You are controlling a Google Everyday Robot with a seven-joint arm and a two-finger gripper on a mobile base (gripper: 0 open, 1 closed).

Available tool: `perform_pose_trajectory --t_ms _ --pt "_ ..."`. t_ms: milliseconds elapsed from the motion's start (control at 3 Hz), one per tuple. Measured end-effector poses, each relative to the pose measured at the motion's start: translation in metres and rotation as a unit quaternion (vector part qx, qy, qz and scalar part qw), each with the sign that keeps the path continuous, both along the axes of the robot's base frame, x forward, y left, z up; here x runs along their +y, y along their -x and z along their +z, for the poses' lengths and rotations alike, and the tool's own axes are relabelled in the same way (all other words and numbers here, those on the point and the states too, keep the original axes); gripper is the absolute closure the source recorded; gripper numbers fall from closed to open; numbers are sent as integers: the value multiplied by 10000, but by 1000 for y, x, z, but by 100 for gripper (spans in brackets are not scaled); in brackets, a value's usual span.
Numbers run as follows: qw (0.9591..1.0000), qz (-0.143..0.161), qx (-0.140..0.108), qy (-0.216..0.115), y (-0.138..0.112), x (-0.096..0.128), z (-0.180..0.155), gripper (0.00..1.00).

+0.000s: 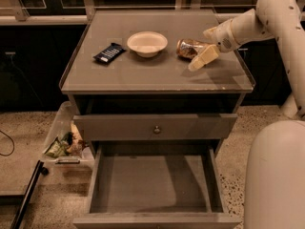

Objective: Place orange can into middle drawer

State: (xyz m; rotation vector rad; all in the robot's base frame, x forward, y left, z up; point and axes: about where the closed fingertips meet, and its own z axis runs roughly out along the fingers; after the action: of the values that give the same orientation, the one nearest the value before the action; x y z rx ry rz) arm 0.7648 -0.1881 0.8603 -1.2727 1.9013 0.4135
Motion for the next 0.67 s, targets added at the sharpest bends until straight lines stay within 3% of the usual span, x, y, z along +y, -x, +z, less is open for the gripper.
perform_pose_trajectory --t_ms 667 --pt "10000 0 0 0 0 0 0 43"
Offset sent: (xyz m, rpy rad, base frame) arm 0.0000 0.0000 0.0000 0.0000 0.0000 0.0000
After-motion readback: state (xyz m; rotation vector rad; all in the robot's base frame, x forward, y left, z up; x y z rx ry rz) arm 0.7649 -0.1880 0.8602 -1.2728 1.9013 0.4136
